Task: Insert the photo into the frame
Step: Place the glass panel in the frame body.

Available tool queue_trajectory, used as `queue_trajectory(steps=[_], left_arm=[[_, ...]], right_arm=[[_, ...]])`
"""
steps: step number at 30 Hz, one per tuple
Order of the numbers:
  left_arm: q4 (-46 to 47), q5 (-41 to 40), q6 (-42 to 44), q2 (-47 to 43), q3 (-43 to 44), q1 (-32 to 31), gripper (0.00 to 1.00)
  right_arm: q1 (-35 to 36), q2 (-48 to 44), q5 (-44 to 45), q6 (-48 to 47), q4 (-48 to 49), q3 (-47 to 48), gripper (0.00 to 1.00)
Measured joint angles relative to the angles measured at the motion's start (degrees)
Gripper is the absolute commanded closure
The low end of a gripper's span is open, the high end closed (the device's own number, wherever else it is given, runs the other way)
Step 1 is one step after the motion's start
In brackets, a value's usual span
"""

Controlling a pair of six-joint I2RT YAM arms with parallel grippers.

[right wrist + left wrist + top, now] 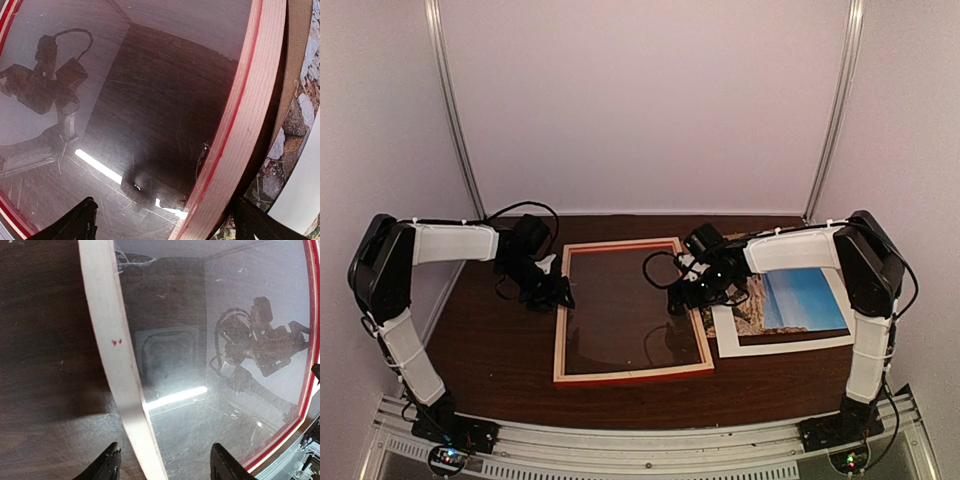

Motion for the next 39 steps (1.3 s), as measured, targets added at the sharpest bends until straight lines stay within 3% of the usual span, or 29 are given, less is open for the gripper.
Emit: queue_trajectory(steps=[24,30,39], left_arm=[[-5.0,-12.0,2.9,-2.7,0.4,0.1,0.32],[-5.2,-13.3,3.8,-8.4,0.3,0.1,0.25],[-3.3,-13.4,5.4,-16.4,-1.8,-0.5,0.08]], right_arm=[[6.6,1.4,-2.1,2.3,0.9,0.9,0.05],[6.4,-0.2,1.6,2.1,0.6,0.0,0.00],[-0.4,-13.9,11.9,0.5,-6.6,-5.4,0.00]])
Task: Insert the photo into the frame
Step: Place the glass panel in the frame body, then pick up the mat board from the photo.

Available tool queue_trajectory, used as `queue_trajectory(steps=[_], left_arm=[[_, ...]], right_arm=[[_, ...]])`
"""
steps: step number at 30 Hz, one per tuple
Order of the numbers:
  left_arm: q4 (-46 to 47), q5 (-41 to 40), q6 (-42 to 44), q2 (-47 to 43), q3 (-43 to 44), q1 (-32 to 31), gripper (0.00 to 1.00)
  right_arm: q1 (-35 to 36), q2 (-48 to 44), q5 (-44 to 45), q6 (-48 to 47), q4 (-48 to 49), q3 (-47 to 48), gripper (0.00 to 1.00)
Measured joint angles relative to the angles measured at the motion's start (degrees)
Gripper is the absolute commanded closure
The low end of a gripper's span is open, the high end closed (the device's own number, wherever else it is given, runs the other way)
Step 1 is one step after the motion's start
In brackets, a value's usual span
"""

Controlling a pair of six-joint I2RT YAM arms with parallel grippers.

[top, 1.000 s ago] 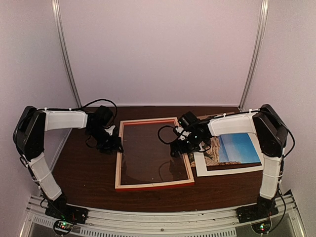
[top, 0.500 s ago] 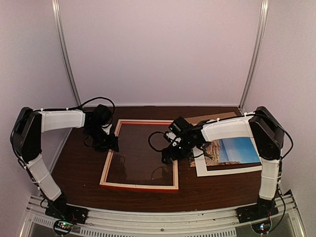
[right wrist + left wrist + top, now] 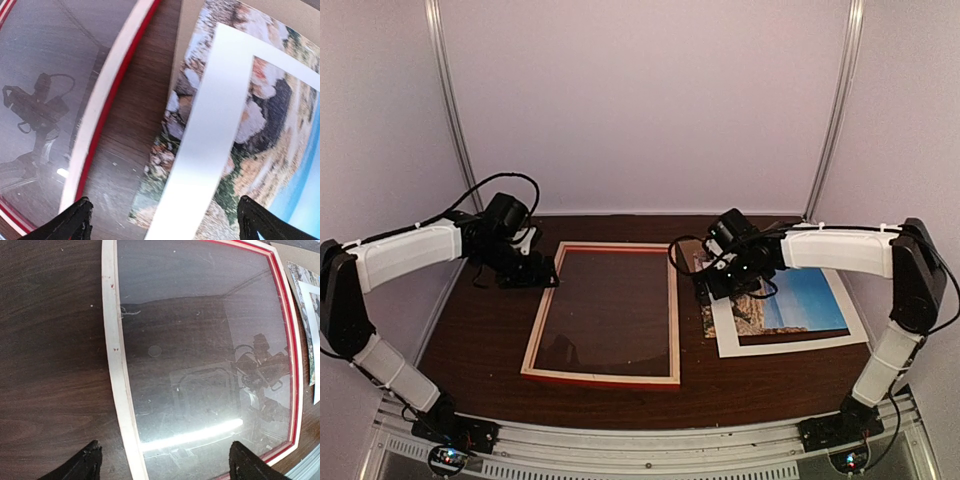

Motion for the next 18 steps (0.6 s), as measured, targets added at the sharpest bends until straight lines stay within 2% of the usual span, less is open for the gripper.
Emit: queue_trajectory(steps=[2,8,13,18], left_arm=[[0.2,0.0,0.1,-0.5,-0.1,-0.4,0.04],[1.1,0.3,0.3,-0.8,-0.2,-2.0,0.04],[2.4,1.5,0.2,-0.8,-0.5,-2.4,0.04],[2.8,2.4,0.2,-0.7,-0.9,-2.6,0.04]], right_arm=[[-0.9,-2.8,1.2,0.0,-1.8,-2.4,0.00],[-2.8,-7.6,-0.7,0.3,-4.2,-11.1,0.03],[-5.8,-7.8,-7.3,0.8,-1.7,-17.5,0.10],[-8.3,-7.1,-14.7,1.2,2.3,-19.8,0.19]])
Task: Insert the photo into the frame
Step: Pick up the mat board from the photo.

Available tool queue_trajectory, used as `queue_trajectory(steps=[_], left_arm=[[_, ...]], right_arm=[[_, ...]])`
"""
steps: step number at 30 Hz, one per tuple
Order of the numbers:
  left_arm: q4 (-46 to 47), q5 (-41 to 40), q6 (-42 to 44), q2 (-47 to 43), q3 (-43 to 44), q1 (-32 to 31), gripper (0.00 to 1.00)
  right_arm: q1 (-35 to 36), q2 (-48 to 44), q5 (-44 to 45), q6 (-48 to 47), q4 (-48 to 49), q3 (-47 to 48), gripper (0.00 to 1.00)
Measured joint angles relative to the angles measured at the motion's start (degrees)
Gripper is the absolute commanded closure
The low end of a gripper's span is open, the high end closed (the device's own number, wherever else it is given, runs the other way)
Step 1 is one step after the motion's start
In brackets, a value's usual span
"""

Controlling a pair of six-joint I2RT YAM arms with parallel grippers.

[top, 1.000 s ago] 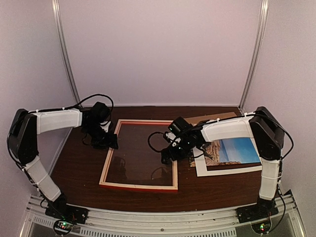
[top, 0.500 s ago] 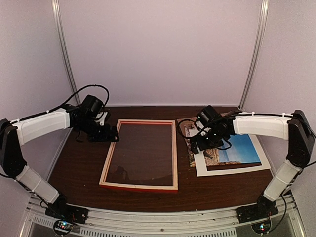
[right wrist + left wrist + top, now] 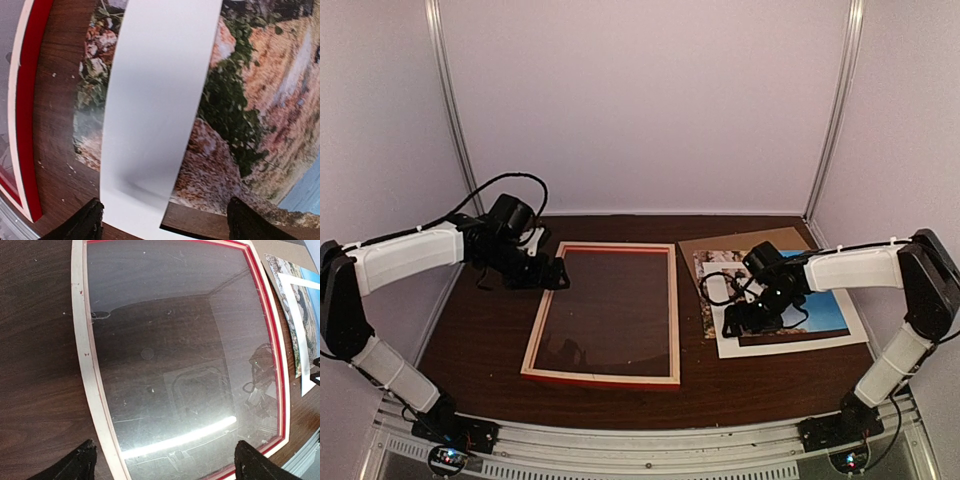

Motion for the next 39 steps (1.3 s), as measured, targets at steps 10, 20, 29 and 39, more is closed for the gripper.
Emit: queue_trajectory(steps=[10,20,29,39], left_arm=[[0.8,0.9,-0.8,0.3,-0.2,-0.3,0.04],[0.9,1.7,-1.4,1.0,-0.2,-0.4,0.04],[0.9,1.7,-1.5,1.0,-0.2,-0.9,0.04],[0.9,1.7,-1.5,1.0,-0.3,-0.9,0.04]], right_arm=[[-1.3,1.7,-9.2,1.4,7.4,-1.1,0.34],[-1.4,-2.3,-11.1,3.8,8.9,-5.9,0.38],[-4.0,-2.4,-14.4,5.9,12.2,-7.8,0.39],[-5.8,0.5,-22.5,10.8,24.6,-10.3,0.43]])
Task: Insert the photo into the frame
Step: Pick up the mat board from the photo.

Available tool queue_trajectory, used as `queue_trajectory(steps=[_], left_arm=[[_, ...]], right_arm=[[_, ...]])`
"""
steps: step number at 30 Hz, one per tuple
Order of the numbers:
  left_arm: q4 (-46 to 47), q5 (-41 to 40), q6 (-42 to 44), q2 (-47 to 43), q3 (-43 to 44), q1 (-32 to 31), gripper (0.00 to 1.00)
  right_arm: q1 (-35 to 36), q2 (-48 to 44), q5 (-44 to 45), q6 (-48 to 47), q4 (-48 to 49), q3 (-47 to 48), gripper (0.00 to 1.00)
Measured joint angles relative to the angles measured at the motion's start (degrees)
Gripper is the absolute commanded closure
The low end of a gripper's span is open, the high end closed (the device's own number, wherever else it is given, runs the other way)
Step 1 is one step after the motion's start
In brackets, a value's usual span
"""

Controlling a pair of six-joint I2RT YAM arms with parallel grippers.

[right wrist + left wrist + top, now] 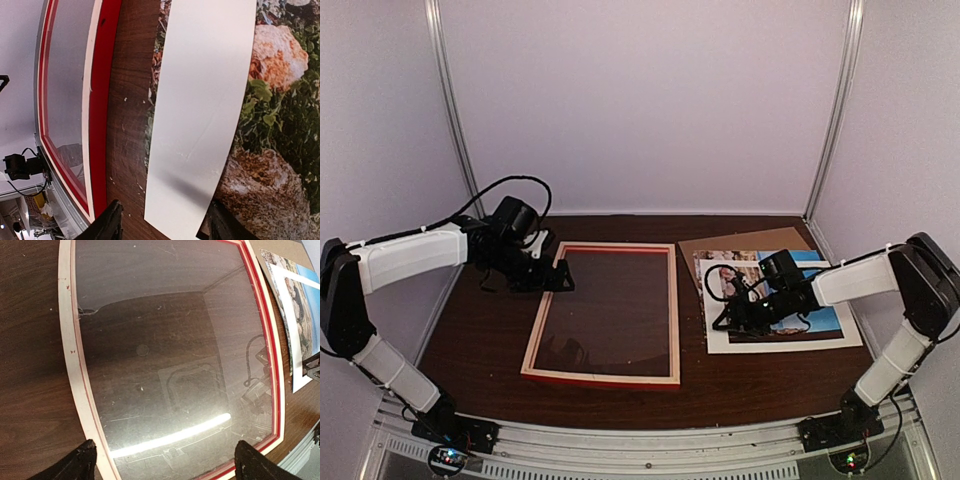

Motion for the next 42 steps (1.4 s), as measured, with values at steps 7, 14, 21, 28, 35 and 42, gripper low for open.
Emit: queue_trajectory(steps=[7,14,21,28,35,42], left_arm=[[0.0,0.0,-0.1,0.1,0.0,-0.3,0.04],[0.0,0.0,-0.2,0.2,-0.1,-0.4,0.04],[0.0,0.0,-0.2,0.2,-0.1,-0.5,0.04],[0.0,0.0,-0.3,0.7,0.0,-0.5,0.04],[0.0,0.0,-0.3,0.9,0.0,-0.6,0.04],[0.0,0.0,-0.3,0.9,0.0,-0.6,0.04]], right_arm=[[-1.1,1.6,-4.0,4.0,8.5,-2.6,0.48],[-2.1,5.9,-9.5,9.6,20.2,-4.5,0.54],[-2.2,9.0,-11.9,13.3,26.5,-4.6,0.57],[-1.7,10.3,-12.1,14.3,27.0,-3.5,0.59],[-0.3,13.9,-13.0,16.1,30.2,-1.0,0.62],[1.4,16.5,-13.0,18.6,32.9,1.1,0.64]])
